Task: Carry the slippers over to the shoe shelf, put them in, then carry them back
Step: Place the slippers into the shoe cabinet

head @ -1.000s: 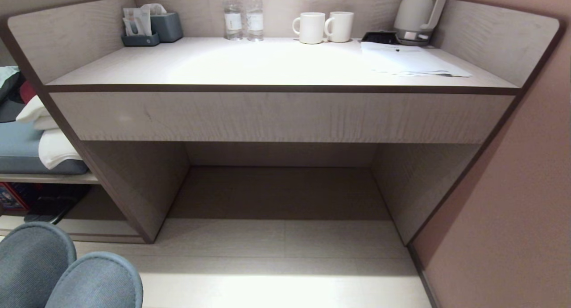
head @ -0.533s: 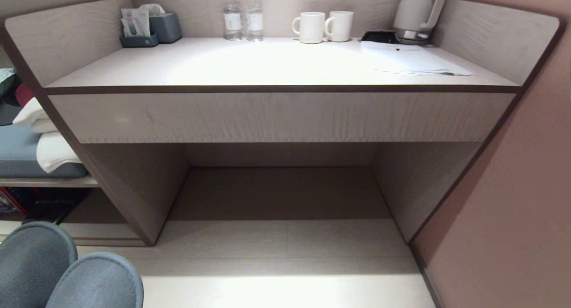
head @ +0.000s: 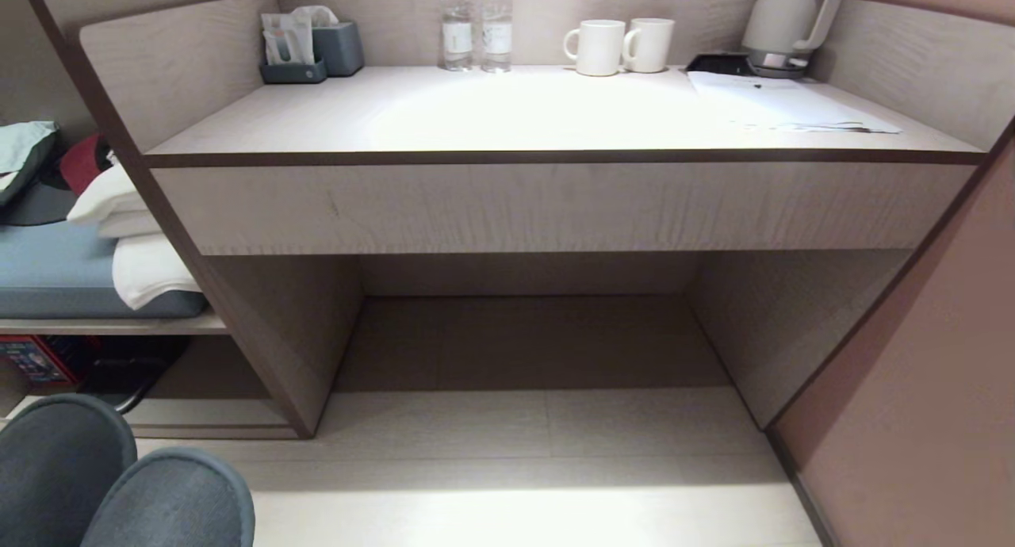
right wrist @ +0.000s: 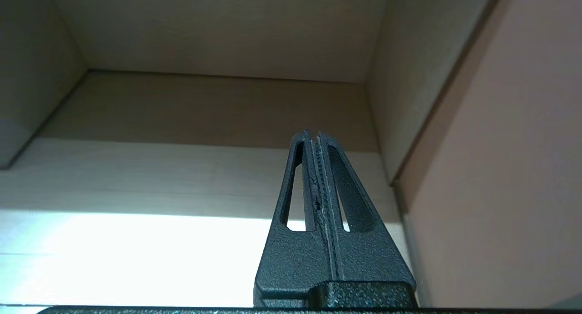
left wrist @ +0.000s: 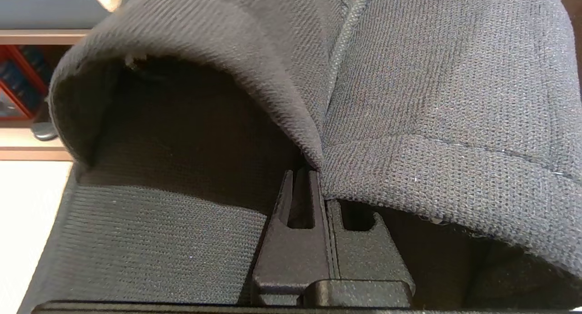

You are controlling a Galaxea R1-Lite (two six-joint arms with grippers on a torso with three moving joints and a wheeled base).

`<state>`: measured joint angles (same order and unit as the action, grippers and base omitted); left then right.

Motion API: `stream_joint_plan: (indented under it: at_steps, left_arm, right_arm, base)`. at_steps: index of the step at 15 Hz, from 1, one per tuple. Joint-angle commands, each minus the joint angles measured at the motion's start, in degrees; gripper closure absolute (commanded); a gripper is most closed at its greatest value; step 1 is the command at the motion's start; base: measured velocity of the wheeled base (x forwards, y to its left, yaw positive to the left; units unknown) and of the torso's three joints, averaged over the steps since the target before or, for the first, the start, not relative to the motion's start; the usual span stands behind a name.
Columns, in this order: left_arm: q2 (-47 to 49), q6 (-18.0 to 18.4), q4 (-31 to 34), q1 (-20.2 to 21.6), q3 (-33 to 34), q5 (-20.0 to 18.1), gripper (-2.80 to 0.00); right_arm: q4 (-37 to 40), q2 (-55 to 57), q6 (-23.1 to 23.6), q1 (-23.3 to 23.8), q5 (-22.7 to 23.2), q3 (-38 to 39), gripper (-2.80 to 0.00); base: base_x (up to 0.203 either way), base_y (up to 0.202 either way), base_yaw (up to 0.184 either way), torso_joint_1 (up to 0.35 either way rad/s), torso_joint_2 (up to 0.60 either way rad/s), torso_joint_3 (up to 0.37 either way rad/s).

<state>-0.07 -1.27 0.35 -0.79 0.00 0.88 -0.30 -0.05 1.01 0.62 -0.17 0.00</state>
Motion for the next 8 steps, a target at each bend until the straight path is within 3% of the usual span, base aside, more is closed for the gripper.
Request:
stream_joint_plan:
  at_steps: [1, 8]
  left_arm:
    - [-0.01, -0.05, 0.0, 0.0, 0.08, 0.09, 0.0]
    - [-0.01, -0.05, 0.0, 0.0, 0.02, 0.05, 0.0]
  right_arm:
    - [-0.05, -2.24, 0.04, -0.01, 0.0, 2.29, 0.0]
    - [-0.05, -2.24, 0.04, -0.01, 0.0, 2.29, 0.0]
  base:
    - [0.0, 0.197, 0.004, 0.004, 0.01, -0.001]
    - [0.0, 0.198, -0.003, 0.003, 0.0, 0.002]
